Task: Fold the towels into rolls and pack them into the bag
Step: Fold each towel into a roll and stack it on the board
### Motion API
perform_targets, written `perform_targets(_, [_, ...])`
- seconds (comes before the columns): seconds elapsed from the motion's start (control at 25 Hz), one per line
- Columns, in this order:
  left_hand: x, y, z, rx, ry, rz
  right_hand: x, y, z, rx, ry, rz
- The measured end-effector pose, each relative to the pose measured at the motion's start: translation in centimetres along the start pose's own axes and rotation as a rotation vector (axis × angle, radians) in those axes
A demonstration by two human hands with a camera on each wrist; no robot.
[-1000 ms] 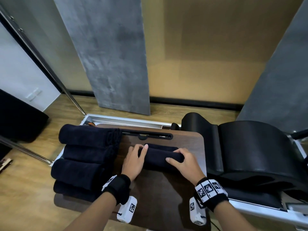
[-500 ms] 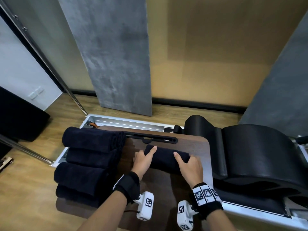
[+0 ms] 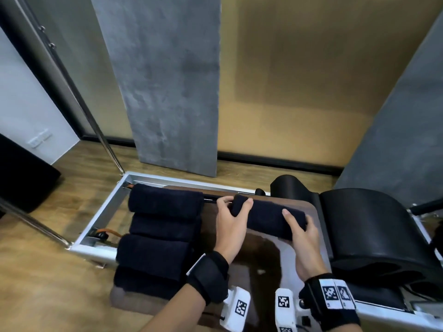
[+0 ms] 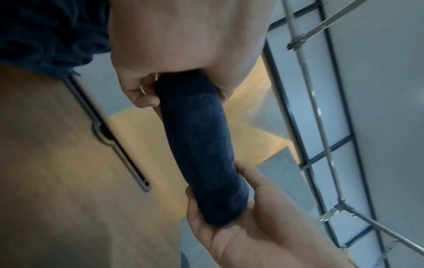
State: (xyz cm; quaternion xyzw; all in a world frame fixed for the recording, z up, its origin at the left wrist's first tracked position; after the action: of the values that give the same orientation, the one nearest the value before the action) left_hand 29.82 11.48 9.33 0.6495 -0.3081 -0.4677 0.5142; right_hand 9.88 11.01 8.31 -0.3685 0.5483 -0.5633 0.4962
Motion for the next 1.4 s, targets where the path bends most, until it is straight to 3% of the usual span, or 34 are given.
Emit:
perform_targets(0.12, [-2.0,3.1,-4.8,-0.013,0.052,0.156,-3.4,-2.2,3.7,-0.008,-0.023,-0.097])
perform_targets(0.32, [-4.3,4.9,-14.8,-0.016,0.207,0.298,-9.2,-2.7,11.2,0.011,-0.081,-0.105])
perform_targets(0.44, [-3.8,3.9,-21.1,0.021,0.320,0.278,-11.7,-1.3,15.9,0.016,-0.146,-0.085])
perform_targets(0.56, [-2.2,2.2,-25.2,0.083,0.339,0.182,-13.6,1.2,19.8,-0.044,-0.133,-0.006])
perform_targets(0.64, [-1.6,1.1,-26.3,0.145,0.351,0.143,-14.8,3.2,21.2,-0.177,-0.146,0.024])
perform_targets(0.72, [-1.5,0.0,-26.4,0.071,0.283,0.128,-15.6,4.7,21.8,-0.246,-0.167,0.032])
perform_targets(0.84, [-1.3,-1.3,-26.2,-0.042,0.138,0.087,-15.8,5.2,21.9,-0.231,-0.114,0.051])
perform_targets(1.04, [-0.3,-1.5,-26.6,0.056,0.058,0.113,-16.0,4.7,22.2,-0.245,-0.087,0.036])
perform_targets(1.24, [-0.7,-1.6,-26.7,-0.013,0.049,0.111,-15.9,4.0,21.8,-0.159,-0.105,0.067])
perform_targets(1.4, [-2.0,-0.4,-27.4,0.064,0.202,0.178,-15.9,3.3,21.4,-0.133,-0.157,0.070])
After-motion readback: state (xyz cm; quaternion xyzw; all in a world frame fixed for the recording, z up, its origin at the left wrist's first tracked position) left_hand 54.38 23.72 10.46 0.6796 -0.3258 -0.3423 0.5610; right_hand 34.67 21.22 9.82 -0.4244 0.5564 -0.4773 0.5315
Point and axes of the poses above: each hand's wrist, its own x-axis towards the middle knuckle, its own z-axis out of the palm, y = z × x, the point moved 4 cm from there along x, towards the middle knuckle, and after that the axes turned 6 degrees about -z, right-handed, at the moved point
